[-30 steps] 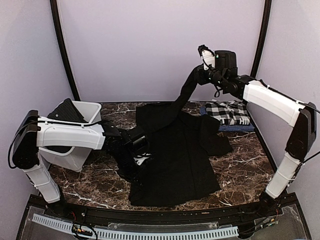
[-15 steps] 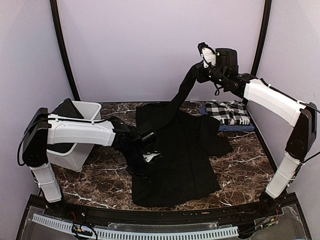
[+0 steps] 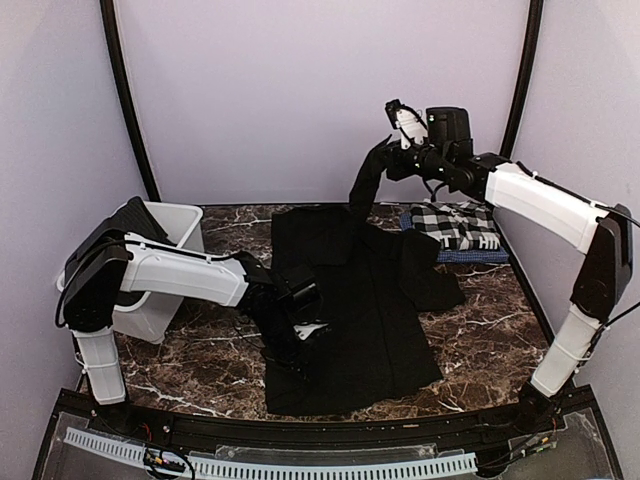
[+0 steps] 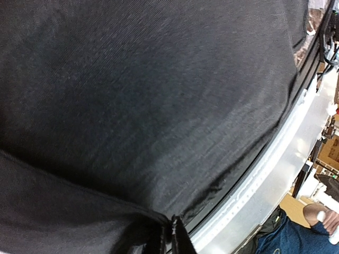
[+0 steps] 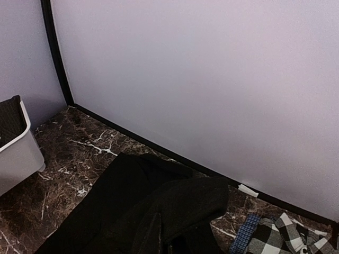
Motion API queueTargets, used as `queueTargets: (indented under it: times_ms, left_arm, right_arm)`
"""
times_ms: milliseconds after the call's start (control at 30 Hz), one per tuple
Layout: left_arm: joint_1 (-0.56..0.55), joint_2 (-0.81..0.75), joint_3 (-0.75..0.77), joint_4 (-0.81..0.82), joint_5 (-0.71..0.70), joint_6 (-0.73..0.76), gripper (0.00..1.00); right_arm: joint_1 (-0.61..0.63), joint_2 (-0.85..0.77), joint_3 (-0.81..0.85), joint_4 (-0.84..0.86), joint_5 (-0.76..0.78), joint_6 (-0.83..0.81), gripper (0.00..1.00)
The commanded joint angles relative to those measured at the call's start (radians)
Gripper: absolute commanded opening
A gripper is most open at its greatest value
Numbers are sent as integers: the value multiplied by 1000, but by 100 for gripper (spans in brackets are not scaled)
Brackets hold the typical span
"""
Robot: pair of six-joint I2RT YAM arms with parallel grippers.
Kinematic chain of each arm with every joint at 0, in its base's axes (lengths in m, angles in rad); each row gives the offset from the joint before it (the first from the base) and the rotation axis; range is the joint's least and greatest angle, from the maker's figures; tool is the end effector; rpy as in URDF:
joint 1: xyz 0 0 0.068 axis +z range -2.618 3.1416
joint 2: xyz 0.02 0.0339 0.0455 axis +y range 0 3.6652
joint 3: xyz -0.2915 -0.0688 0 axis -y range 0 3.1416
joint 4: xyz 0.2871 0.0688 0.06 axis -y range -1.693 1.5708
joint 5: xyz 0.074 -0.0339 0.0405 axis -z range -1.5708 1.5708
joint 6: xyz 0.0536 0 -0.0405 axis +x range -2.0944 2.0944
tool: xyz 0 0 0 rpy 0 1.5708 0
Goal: Fold and stack the long sleeve shirts
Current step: Fold the flattened shirt at the center of the board.
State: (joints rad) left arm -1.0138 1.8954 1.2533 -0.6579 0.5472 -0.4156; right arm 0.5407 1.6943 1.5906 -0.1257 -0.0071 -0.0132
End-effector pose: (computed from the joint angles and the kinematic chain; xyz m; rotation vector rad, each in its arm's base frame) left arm 0.1935 -0.3635 0.1505 -0.9465 -2.6989 0.8610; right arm 0.4044 0.2432 0.4037 -0.5016 1.7460 0.3820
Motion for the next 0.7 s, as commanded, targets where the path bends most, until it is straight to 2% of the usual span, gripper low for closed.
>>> queueTargets:
  times_ms: [0, 100, 333, 567, 667]
  left_arm:
    - [-8, 17, -24, 59, 45, 7, 13]
    - [-8, 20, -22, 65, 39, 10, 32]
    - [10, -63, 18, 63, 11, 1, 55]
    - [109, -199, 41, 111, 54, -33, 58]
    - [199, -217, 55, 124, 5, -56, 52]
  right_arm:
    - [-3, -18, -39, 5, -156, 47, 0]
    - [-4, -19, -52, 5, -216, 67, 0]
    - [-3, -34, -69, 23, -328, 107, 0]
    - [-2, -36, -67, 43, -429, 102, 0]
    - [-3, -32, -55, 57, -476, 106, 0]
